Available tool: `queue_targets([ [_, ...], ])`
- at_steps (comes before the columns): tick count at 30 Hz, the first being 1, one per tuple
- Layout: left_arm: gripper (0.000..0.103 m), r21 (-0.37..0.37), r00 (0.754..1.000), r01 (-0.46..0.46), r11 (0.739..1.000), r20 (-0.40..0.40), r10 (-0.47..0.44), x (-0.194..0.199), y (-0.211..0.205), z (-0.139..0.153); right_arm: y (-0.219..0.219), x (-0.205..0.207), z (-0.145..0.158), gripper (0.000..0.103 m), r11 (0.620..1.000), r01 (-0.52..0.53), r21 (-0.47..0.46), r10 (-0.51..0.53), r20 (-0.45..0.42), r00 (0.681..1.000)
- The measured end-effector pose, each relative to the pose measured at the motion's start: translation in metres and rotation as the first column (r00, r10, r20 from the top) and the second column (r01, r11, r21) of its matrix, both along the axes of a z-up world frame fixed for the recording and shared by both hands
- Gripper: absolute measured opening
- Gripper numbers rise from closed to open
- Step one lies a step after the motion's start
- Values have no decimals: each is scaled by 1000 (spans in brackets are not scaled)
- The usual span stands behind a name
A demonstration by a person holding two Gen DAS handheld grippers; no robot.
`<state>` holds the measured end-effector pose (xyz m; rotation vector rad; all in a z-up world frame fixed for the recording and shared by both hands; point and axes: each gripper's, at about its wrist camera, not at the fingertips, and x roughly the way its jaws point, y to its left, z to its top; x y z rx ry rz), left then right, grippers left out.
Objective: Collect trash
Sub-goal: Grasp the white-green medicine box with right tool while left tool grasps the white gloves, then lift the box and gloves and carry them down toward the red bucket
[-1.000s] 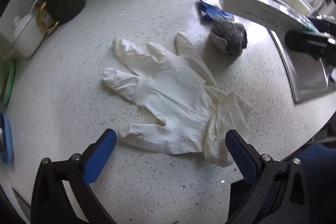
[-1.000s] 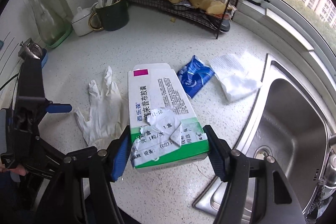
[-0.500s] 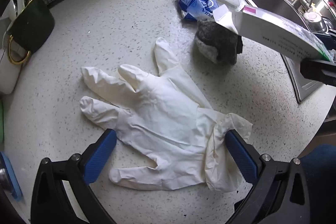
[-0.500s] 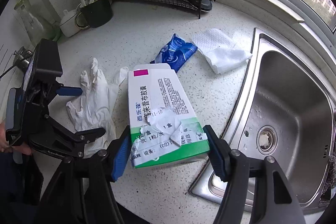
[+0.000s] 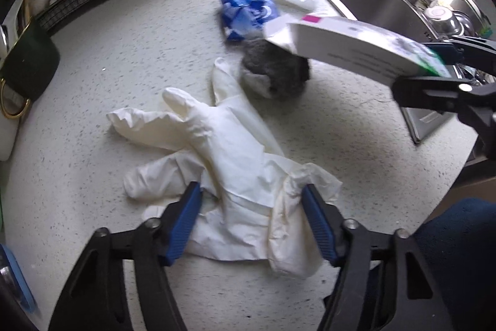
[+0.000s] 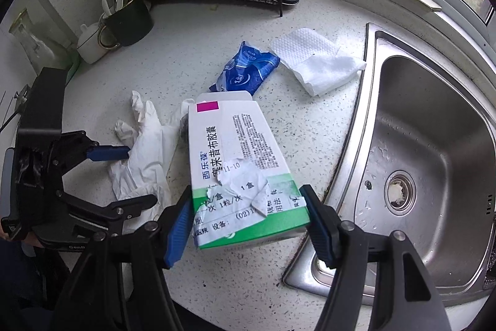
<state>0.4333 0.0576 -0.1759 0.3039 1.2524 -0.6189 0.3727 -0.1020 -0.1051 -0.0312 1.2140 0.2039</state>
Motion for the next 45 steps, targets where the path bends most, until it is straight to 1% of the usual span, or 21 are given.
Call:
queue_targets([
  [1, 48, -9, 1000, 5, 1000, -1, -5, -3, -4, 1, 1, 0, 0, 63, 1000, 1, 2, -1, 0, 1000],
  [2, 40, -14, 1000, 5, 1000, 2, -5, -6, -7, 2, 2, 0, 0, 63, 1000, -1, 1, 1, 2, 1000],
  [3, 30, -18, 1000, 0, 1000, 6, 1, -7, -9, 3, 3, -1, 0, 63, 1000, -4, 0, 4, 4, 1000],
  [4, 25, -24, 1000, -9, 1000, 5, 9, -7, -10, 3, 4, -1, 0, 63, 1000, -8, 0, 8, 5, 1000],
  [5, 15, -32, 1000, -17, 999, -2, 17, -6, -11, 2, 5, -2, 0, 63, 1000, -10, 0, 10, 7, 1000],
  [6, 8, -42, 999, -32, 999, -18, 31, -6, -12, 1, 6, -2, 1, 63, 1000, -14, 0, 14, 9, 1000],
  [10, 6, -67, 995, -84, 994, -56, 80, -4, -10, -3, 8, -6, 4, 63, 1000, -27, -1, 27, 19, 999],
  [14, 6, -65, 993, -100, 993, -67, 96, -8, -1, -4, 7, -11, 7, 63, 999, -37, -5, 37, 29, 999],
  [20, 5, -60, 992, -121, 991, -40, 119, -22, 4, 8, 1, -20, 13, 63, 999, -41, -9, 42, 47, 998],
  [23, 5, -76, 991, -136, 988, -27, 134, -28, 4, 17, -1, -26, 18, 63, 999, -48, -7, 48, 64, 997],
  [29, 5, -83, 982, -190, 978, 7, 191, -38, 3, 31, -9, -42, 30, 63, 998, -68, -5, 68, 109, 992],
  [34, 5, -85, 977, -210, 974, 33, 213, -64, 3, 50, -18, -60, 36, 63, 995, -97, -3, 97, 132, 986],
  [39, 6, -61, 970, -233, 971, 54, 236, -95, -12, 59, -32, -80, 42, 63, 992, -126, 7, 124, 148, 981],
  [45, 5, -53, 960, -270, 961, 69, 273, -139, -32, 72, -51, -113, 50, 63, 984, -176, 29, 169, 163, 972],
])
